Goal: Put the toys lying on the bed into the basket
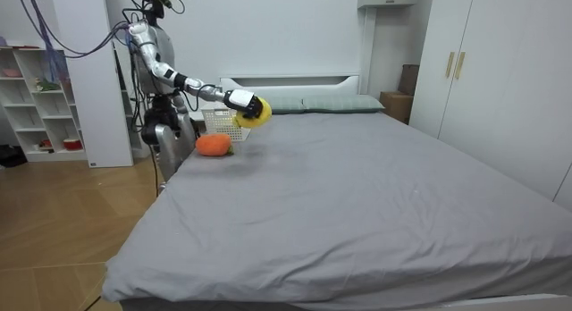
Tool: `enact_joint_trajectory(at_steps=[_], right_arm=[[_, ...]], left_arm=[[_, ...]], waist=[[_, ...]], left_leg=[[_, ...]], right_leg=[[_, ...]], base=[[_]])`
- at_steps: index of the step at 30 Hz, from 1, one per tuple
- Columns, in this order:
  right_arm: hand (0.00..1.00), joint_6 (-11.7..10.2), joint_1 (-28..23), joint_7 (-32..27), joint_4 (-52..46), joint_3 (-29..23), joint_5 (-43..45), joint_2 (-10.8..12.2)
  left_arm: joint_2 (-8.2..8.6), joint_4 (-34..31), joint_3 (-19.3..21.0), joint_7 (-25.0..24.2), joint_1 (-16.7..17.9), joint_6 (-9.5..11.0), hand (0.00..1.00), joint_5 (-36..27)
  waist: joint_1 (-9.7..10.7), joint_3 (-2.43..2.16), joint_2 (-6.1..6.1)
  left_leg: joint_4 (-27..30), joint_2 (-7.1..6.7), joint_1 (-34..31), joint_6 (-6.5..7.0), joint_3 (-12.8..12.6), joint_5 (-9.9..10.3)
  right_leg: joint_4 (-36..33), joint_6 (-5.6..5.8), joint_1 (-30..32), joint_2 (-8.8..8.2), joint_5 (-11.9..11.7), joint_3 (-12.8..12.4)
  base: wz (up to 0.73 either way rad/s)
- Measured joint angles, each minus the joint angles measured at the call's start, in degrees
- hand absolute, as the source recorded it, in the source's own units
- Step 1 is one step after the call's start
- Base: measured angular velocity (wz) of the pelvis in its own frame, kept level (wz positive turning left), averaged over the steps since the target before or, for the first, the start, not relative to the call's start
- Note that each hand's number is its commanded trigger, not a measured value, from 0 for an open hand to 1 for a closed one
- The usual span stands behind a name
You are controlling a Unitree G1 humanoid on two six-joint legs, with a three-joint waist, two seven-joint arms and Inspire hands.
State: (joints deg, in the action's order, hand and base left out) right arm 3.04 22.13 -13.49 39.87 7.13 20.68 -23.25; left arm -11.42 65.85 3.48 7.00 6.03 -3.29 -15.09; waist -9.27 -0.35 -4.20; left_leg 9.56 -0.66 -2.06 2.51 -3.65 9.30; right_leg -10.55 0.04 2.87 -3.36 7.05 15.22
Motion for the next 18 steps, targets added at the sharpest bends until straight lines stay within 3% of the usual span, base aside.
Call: enact_joint_trajectory(at_steps=[6,15,18], right_arm=[[1.0,0.65,-0.79,1.02,-9.07,-0.05,-0.1,0.38],[1.0,0.75,-5.52,4.93,-25.33,0.11,-0.63,3.6],[1.0,2.06,-5.52,6.99,-29.53,0.77,0.18,4.04]], left_arm=[[0.18,-0.63,0.85,0.01,0.71,-0.06,0.0,1.39],[1.79,-0.86,0.94,0.34,0.61,0.0,0.0,1.7],[1.8,-1.27,0.94,0.35,0.59,0.0,0.0,2.33]], waist=[[0.35,-0.02,-0.11],[0.86,0.3,-0.09],[0.26,0.34,-0.04]], left_leg=[[-0.24,-0.05,2.69,-0.01,-0.25,0.0],[-1.48,-0.09,4.78,-0.01,0.57,0.02],[-1.92,-0.05,4.74,-0.01,0.37,0.01]], right_leg=[[0.08,-0.03,-2.48,0.31,0.1,-0.19],[0.89,0.24,-4.6,0.5,0.31,-0.27],[0.78,0.25,-4.09,0.46,0.31,-0.75]], base=[[-0.03],[0.04],[-0.07]])
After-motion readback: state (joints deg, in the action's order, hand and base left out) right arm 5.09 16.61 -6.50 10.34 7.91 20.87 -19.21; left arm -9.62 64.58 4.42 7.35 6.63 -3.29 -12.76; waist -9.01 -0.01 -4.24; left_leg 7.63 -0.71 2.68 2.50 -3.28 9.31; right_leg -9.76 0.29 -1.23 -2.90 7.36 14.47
